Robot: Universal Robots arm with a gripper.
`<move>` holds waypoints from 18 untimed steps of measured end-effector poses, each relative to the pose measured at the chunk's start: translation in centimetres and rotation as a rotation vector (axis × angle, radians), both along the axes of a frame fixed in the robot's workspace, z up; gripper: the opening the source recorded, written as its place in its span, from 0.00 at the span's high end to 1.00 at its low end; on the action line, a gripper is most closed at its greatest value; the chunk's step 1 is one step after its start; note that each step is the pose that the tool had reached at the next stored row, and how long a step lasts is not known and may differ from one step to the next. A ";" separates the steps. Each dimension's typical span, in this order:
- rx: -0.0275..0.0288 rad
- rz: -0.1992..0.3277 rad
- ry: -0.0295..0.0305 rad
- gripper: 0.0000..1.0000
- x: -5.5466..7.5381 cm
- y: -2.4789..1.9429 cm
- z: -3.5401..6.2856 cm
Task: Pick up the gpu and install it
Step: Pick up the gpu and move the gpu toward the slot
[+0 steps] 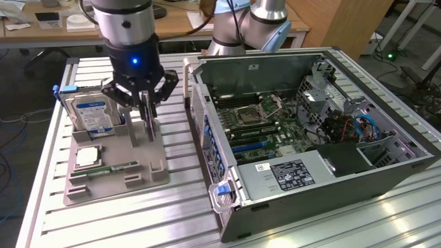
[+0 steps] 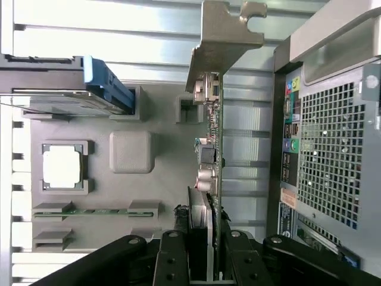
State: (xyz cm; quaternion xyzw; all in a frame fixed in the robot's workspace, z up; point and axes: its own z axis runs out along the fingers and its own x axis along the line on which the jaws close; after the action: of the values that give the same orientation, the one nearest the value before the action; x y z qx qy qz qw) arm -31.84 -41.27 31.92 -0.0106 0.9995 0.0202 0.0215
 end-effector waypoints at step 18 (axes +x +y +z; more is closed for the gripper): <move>0.0000 0.000 0.0000 0.73 0.0 0.00 8.20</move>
State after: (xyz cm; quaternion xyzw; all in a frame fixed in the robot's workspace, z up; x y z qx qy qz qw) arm -31.84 -41.27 40.13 -0.0105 0.9995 0.0202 0.0215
